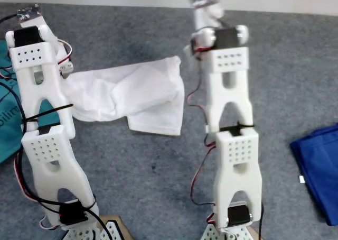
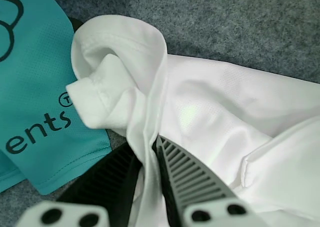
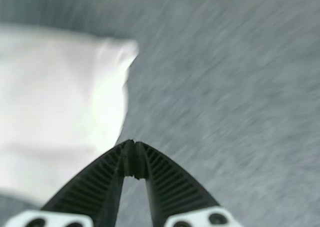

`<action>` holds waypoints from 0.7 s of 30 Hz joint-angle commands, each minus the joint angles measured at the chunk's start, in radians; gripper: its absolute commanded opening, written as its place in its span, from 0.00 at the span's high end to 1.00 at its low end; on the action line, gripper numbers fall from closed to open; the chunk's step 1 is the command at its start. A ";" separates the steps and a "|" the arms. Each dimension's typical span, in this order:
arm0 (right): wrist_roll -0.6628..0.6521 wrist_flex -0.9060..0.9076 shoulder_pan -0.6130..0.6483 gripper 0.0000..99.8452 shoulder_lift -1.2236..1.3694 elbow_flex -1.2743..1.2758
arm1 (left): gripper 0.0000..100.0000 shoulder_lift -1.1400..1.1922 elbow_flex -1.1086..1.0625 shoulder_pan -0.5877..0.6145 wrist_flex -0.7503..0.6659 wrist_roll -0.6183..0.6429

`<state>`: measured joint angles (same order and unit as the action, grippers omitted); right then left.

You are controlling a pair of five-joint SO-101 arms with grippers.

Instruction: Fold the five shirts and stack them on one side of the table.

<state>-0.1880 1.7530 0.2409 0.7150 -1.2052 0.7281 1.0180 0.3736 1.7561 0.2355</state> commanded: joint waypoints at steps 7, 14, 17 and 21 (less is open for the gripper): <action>-0.032 -0.031 0.131 0.99 -0.579 0.707 | 0.99 -0.079 0.012 -0.022 0.006 -0.005; -0.034 -0.467 0.189 0.99 -0.878 1.429 | 0.99 -0.081 -0.004 -0.035 0.012 -0.006; -0.032 -0.690 0.191 0.98 -0.975 1.689 | 0.99 -0.081 -0.048 -0.036 0.012 -0.008; -0.034 -0.809 0.191 0.81 -1.027 1.827 | 0.99 -0.081 -0.088 -0.041 0.009 -0.009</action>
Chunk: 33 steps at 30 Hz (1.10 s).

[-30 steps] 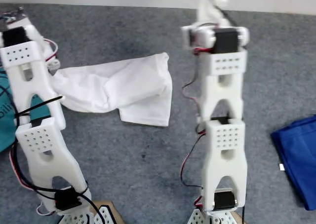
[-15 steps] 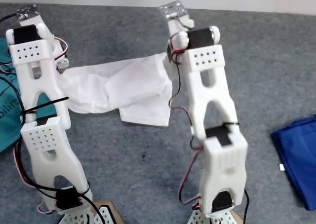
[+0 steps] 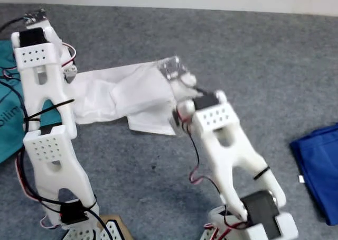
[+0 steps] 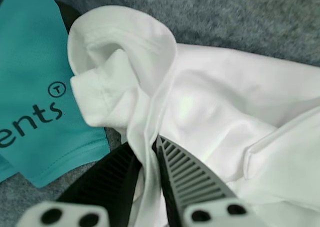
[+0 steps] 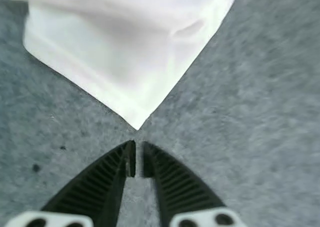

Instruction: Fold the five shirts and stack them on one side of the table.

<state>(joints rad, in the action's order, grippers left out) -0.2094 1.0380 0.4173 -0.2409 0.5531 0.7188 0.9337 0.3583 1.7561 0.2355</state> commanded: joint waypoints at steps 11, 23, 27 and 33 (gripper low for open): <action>0.118 -0.134 0.068 0.83 0.024 0.048 | 0.99 -0.071 -0.074 -0.042 0.009 -0.011; 0.150 -0.255 0.074 0.83 0.025 0.133 | 0.99 -0.073 -0.096 -0.101 0.005 -0.011; 0.169 -0.298 0.074 0.83 0.027 0.151 | 0.99 -0.073 -0.087 -0.101 0.005 -0.009; 0.173 -0.320 0.074 0.83 0.160 0.137 | 0.99 -0.073 -0.067 -0.090 0.006 -0.009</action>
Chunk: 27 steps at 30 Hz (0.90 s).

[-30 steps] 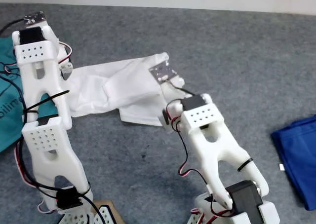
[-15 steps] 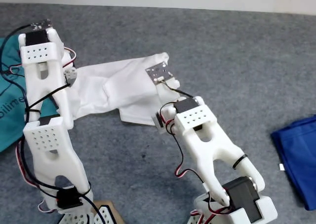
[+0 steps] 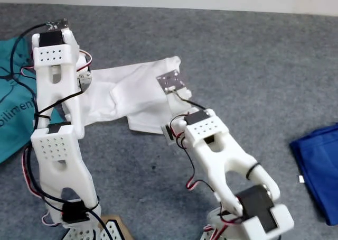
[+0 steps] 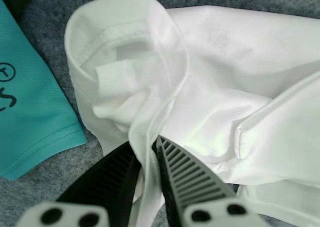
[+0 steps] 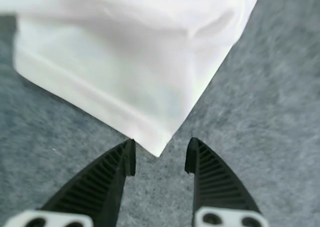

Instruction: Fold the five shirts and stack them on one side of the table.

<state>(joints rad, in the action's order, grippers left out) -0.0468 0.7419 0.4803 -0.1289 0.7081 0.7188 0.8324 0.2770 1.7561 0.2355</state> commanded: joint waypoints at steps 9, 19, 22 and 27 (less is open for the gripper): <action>0.005 -0.051 0.010 0.94 0.102 -0.071 | 0.99 -0.073 0.039 0.018 0.005 -0.009; 0.005 -0.053 0.004 0.99 0.090 -0.073 | 0.99 -0.073 0.039 0.018 0.005 -0.009; 0.005 -0.053 0.004 0.99 0.042 -0.074 | 0.99 -0.073 0.039 0.018 0.005 -0.009; 0.005 -0.054 0.004 0.99 -0.104 -0.077 | 0.99 -0.073 0.039 0.018 0.005 -0.008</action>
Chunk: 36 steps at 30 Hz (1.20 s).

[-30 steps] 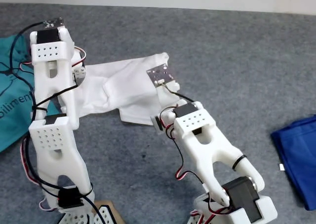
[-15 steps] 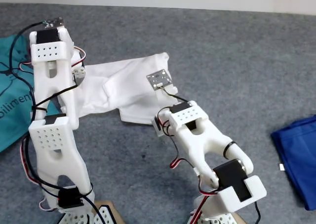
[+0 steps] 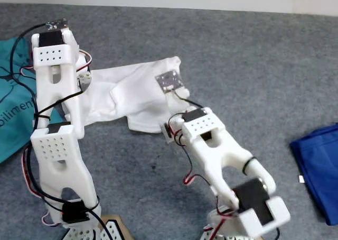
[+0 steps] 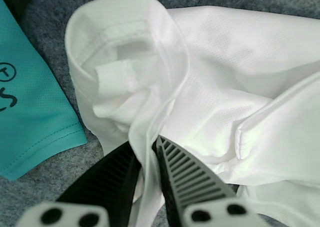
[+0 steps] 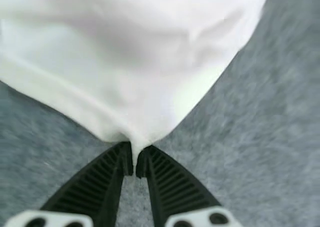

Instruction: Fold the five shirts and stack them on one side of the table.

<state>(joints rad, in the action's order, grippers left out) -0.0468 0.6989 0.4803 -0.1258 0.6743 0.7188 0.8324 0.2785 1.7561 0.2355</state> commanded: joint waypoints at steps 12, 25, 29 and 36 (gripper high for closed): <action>0.011 -0.010 -0.016 0.99 0.067 -0.383 | 0.99 -0.073 0.039 0.015 0.005 -0.008; 0.011 0.039 -0.031 0.99 0.604 -0.986 | 0.99 -0.073 0.039 0.016 0.005 -0.009; 0.005 0.041 -0.051 0.99 0.725 -1.115 | 0.99 -0.073 0.039 0.016 0.005 -0.009; -0.075 0.188 -0.041 0.81 0.814 -1.254 | 0.99 -0.071 0.039 0.016 0.005 -0.009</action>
<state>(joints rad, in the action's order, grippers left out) -0.0790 0.8216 0.4511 0.7073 -0.4810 0.7188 0.8324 0.2785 1.7561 0.2355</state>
